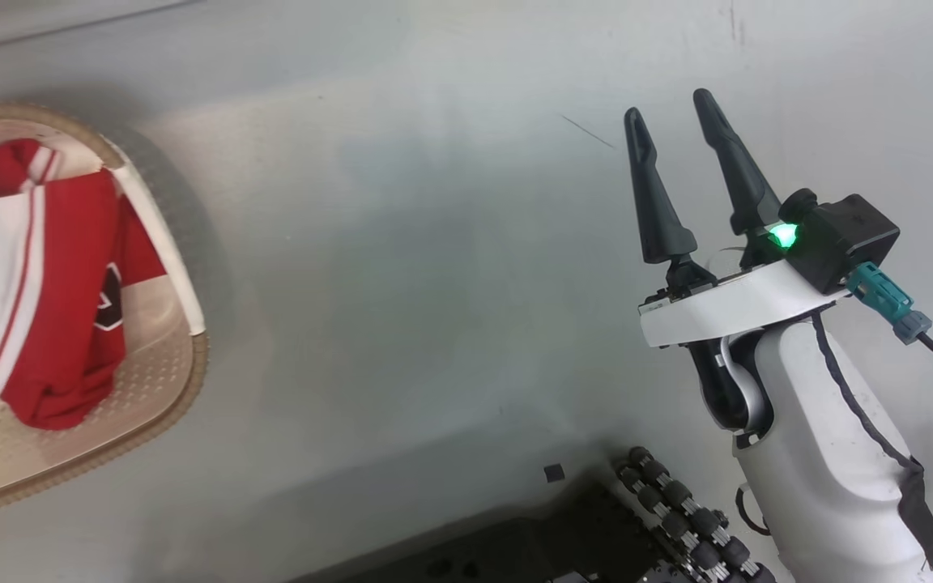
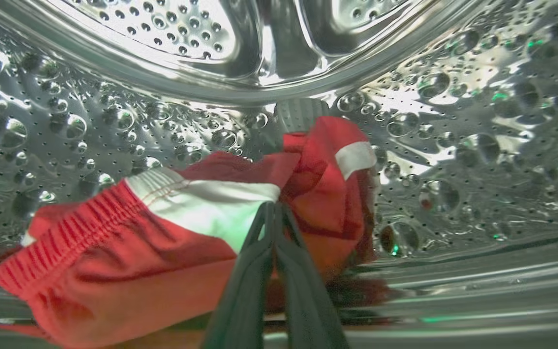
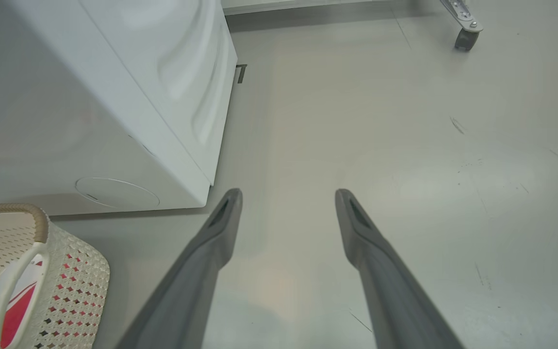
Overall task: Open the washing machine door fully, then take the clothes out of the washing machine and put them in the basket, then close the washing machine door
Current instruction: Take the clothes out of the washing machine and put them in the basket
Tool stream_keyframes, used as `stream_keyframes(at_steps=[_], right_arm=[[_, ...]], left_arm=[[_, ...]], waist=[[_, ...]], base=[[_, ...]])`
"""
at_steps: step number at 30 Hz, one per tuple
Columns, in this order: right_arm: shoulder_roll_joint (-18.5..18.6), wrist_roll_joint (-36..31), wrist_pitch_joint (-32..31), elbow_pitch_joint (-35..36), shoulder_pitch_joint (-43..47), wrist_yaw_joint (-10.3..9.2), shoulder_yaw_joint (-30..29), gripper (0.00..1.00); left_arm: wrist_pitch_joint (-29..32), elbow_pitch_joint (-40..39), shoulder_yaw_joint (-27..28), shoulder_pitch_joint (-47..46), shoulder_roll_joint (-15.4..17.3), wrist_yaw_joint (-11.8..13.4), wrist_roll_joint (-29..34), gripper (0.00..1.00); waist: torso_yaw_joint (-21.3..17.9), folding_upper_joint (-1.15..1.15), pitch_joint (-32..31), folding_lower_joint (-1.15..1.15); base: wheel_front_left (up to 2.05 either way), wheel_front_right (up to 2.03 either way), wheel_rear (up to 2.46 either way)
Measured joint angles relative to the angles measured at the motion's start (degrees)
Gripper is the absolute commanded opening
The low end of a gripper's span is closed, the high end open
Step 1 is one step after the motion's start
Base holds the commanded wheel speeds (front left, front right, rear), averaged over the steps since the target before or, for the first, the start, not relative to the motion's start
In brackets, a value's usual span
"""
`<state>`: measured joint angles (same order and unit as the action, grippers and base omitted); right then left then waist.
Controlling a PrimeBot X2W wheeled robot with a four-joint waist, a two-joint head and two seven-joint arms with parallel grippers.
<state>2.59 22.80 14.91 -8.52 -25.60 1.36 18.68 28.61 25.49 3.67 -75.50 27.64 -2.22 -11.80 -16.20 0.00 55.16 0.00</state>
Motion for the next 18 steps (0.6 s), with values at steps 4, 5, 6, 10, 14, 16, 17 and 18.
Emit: stream_keyframes(at_steps=[4, 5, 6, 10, 14, 16, 17, 18], right_arm=[[0.0, -1.7, 0.0, -0.9, 0.0, 0.11, -1.6, 1.0], [0.0, -1.9, 0.0, -1.1, 0.0, 0.18, -1.9, 1.0], [0.0, -2.3, 0.0, -1.3, 0.0, 0.27, -2.2, 1.0], [0.2, -3.2, 0.0, -1.8, 0.0, 0.34, -3.7, 1.0], [1.0, -4.4, 0.0, -2.9, 0.2, 0.6, -5.1, 1.0], [1.2, -4.4, 0.0, -3.4, 0.4, 0.86, -5.6, 1.0], [1.2, -4.5, 0.0, -3.6, 0.5, 1.04, -5.8, 1.0], [1.2, -4.7, 0.0, -3.9, 0.6, 1.08, -6.0, 1.0]], left_arm=[[-4.2, 1.0, -0.2, 2.9, -2.6, -0.7, -1.3, 0.0], [-5.3, 1.5, -0.2, 3.6, -3.3, -0.9, -1.5, 0.0], [-6.4, 1.9, -0.1, 4.5, -3.8, -1.1, -1.8, 0.0], [-10.3, 3.1, -0.2, 8.1, -5.9, -1.7, -3.3, 0.0], [-13.9, 3.9, -0.4, 11.3, -7.5, -2.2, -3.9, 0.0], [-15.7, 4.2, -0.3, 12.8, -8.3, -2.2, -4.6, 0.0], [-16.5, 4.5, -0.2, 13.7, -8.8, -2.4, -4.9, 0.0], [-17.3, 4.8, -0.2, 14.7, -9.2, -2.7, -5.2, 0.0]], waist=[[1.5, 0.0, -2.1, 0.0], [1.9, 0.0, -2.7, 0.0], [2.3, 0.0, -3.3, 0.0], [3.8, 0.0, -5.7, 0.0], [5.5, 0.0, -8.4, 0.0], [6.3, 0.0, -9.8, 0.0], [6.7, 0.0, -10.5, 0.0], [7.1, 0.0, -11.2, 0.0]], base=[[0.0, 0.0, 0.0], [0.0, 0.0, 0.0], [0.0, 0.0, 0.0], [0.0, 0.0, 0.0], [0.0, 0.0, 0.0], [0.0, 0.0, 0.0], [0.0, 0.0, 0.0], [0.0, 0.0, 0.0]])
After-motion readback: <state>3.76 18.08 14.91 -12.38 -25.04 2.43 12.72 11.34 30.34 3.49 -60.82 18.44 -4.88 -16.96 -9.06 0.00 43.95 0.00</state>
